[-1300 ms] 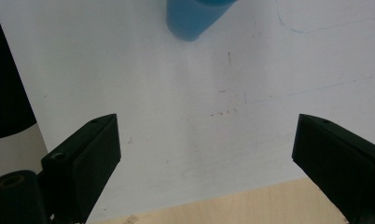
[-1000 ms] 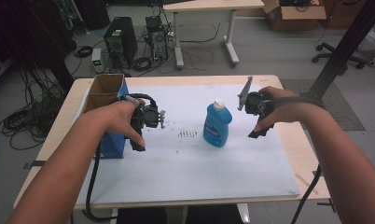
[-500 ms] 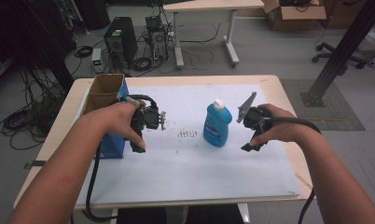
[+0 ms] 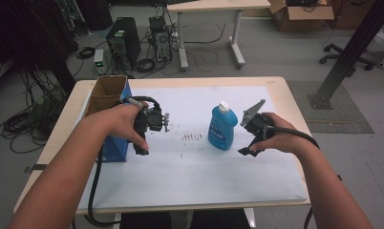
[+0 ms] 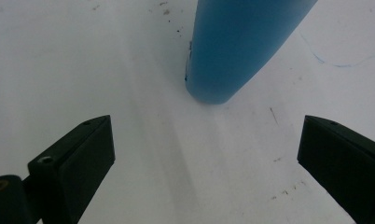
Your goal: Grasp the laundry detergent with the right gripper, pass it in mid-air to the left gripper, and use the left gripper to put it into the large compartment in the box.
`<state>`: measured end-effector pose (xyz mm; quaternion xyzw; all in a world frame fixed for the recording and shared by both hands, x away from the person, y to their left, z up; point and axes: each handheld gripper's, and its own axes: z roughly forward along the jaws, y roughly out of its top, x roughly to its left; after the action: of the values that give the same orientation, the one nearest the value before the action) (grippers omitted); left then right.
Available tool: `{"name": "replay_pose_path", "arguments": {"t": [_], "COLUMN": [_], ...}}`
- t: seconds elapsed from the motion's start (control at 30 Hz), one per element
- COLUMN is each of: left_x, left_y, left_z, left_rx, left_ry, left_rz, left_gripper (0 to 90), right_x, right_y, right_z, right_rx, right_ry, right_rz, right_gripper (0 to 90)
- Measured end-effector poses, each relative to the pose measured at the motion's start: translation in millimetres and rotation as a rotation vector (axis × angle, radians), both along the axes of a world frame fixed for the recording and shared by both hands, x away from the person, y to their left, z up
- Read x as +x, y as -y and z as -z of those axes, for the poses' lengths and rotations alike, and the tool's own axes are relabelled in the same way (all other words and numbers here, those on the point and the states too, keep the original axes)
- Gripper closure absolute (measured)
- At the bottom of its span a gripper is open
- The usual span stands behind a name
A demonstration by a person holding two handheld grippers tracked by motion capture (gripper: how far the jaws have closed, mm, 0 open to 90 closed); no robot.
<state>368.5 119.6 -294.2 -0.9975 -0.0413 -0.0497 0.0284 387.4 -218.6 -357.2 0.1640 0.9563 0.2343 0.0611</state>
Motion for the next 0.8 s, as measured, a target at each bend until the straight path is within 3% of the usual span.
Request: {"name": "replay_pose_path", "arguments": {"t": [0.33, 0.57, 0.8], "left_x": [0.9, 0.7, -0.4], "left_y": [0.7, -1.6, -4.4], "left_z": [2.2, 2.6, 4.2], "left_rx": [0.006, 0.000, 0.001], "left_ry": [-0.010, -0.011, -0.016], "left_rz": [-0.005, -0.007, -0.013], "left_gripper": [6.0, 5.9, 5.9], "right_x": [6.0, 10.0, 12.7], "right_y": [-1.0, -5.2, -9.6], "right_z": [18.2, 27.2, 33.9], "right_rx": [0.055, 0.139, 0.190], "right_ry": [0.009, 0.032, 0.046], "right_rz": [0.039, 0.074, 0.092], "right_gripper": [3.6, 3.7, 3.1]}}
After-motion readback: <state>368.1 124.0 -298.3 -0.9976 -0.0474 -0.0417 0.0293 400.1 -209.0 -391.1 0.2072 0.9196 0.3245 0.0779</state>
